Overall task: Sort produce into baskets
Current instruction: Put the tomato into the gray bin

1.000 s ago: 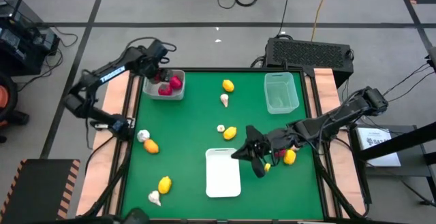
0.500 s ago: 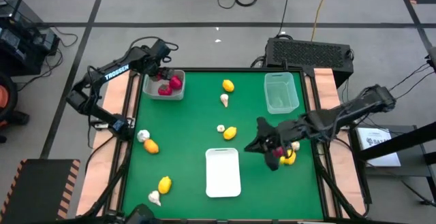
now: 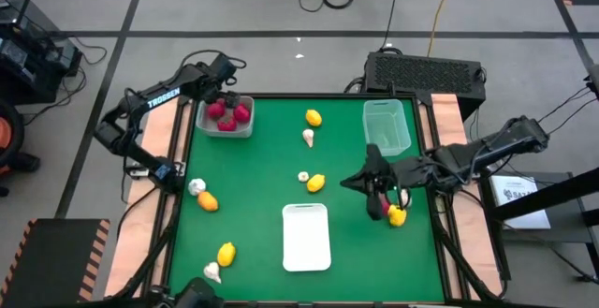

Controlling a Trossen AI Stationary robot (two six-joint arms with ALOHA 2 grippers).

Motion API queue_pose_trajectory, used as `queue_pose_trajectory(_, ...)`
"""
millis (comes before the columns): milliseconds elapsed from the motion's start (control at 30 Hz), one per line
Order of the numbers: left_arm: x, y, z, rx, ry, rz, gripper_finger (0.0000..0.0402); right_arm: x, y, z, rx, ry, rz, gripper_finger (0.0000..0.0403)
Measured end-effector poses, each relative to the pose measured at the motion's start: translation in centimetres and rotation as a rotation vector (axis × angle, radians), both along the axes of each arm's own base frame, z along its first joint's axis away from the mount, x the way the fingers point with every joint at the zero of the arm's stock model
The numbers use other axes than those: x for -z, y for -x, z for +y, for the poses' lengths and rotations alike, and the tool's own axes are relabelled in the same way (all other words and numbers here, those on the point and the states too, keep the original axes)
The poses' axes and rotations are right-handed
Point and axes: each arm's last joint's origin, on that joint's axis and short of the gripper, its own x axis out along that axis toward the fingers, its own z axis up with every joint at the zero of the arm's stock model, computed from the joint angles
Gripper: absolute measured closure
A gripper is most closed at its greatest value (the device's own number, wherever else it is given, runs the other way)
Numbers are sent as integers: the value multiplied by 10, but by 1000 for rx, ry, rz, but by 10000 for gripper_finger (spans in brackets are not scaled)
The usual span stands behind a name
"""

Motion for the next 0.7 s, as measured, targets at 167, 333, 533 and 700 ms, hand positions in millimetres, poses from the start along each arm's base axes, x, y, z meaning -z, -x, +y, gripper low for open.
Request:
queue_pose_trajectory(167, -1, -5, -3, 60, 13, -24, 4, 0, -1, -2, 20, -27, 0, 403)
queue_pose_trajectory(333, -5, -14, -12, 163, 6, -8, 4, 0, -1, -2, 41, -81, 0, 403)
queue_pose_trajectory(533, -14, -39, -35, 316, 2, -124, 4, 0, 0, -1, 60, -164, 2, 403)
queue_pose_trajectory(700, -29, -72, -65, 513, -36, -335, 4, 1, 1, 5, 11, -266, 26, 403)
